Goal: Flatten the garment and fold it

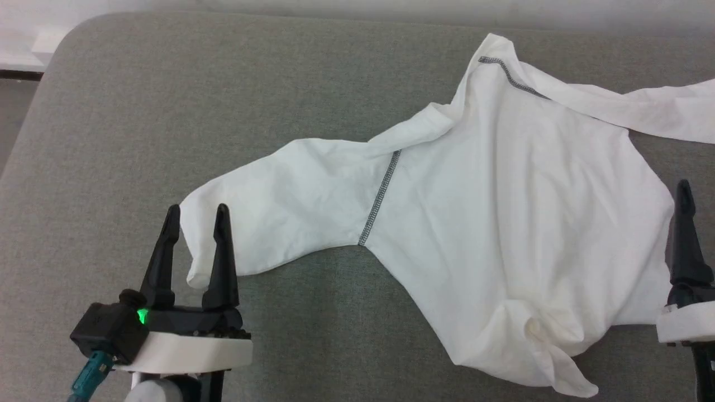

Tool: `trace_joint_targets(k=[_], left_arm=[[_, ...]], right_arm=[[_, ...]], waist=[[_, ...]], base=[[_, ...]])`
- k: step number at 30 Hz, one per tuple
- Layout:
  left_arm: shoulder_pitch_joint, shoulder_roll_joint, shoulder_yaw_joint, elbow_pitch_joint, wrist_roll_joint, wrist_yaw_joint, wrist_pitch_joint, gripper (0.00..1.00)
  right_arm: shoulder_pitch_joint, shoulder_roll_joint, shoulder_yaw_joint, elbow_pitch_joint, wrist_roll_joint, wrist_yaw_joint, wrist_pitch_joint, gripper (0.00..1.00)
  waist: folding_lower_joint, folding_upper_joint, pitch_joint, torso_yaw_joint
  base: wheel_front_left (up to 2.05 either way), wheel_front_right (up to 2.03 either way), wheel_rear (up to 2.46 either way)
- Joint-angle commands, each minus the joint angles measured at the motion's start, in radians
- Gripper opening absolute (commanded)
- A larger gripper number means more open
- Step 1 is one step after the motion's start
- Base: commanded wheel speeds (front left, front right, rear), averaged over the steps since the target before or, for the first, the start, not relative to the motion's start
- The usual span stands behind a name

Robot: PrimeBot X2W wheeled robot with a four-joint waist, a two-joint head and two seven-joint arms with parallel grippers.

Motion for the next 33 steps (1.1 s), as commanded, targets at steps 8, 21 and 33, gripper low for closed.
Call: trace_joint_targets(k=[8,21,33], left_arm=[[-0.138,0.070,-0.102,0.034,0.068,-0.036,0.026,1.00],[-0.616,0.257,-0.486,0.336,0.069,-0.045,0.293,1.00],[-0.776,0.310,-0.594,0.554,0.050,-0.045,0.294,1.00]], right_arm=[[0.030,0.002,-0.016,-0.027,0.045,-0.002,-0.035,1.00],[-0.011,0.002,0.018,-0.008,0.079,-0.002,-0.056,1.00],[-0.029,0.002,0.024,0.007,0.098,-0.002,-0.086,1.00]], waist=[[0.0003,0.0000,0.017,-0.056],[0.0003,0.0000,0.151,-0.127],[0.0003,0.0000,0.230,-0.173]], base=[[0.00,0.00,0.00],[0.00,0.00,0.00],[0.00,0.00,0.00]])
